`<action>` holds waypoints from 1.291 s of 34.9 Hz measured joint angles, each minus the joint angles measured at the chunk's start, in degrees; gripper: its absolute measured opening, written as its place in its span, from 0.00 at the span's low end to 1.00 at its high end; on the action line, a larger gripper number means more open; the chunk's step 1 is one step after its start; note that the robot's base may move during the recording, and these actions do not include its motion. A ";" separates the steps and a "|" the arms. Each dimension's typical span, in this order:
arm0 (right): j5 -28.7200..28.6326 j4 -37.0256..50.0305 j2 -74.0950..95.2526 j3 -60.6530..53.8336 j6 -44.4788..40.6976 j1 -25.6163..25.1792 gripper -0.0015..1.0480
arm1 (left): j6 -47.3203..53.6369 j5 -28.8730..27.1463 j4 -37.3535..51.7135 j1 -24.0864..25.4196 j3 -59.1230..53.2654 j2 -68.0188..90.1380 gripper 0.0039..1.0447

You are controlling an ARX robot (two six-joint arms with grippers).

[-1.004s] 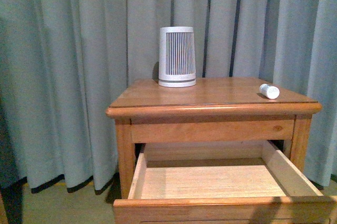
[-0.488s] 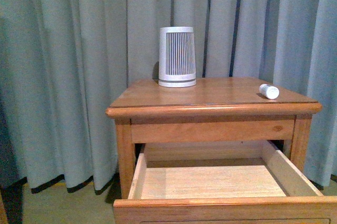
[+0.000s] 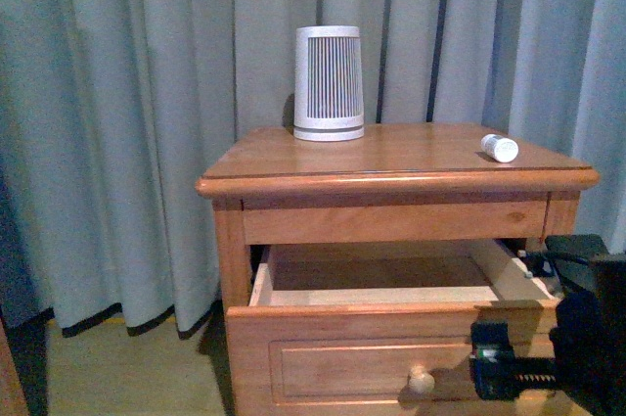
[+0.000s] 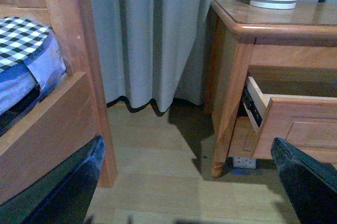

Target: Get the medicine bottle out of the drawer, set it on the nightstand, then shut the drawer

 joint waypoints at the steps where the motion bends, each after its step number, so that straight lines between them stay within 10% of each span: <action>1: 0.02 -0.81 0.79 1.68 -0.28 -0.20 0.93 | 0.00 -0.02 0.00 0.00 0.00 0.00 0.94; 22: 3.15 -23.87 15.87 38.40 -7.23 -2.84 0.93 | 0.00 0.00 0.00 0.00 0.00 0.00 0.94; 45: 7.30 -20.33 -34.49 -3.72 1.25 -2.21 0.93 | 0.00 0.00 0.00 0.00 0.00 0.00 0.94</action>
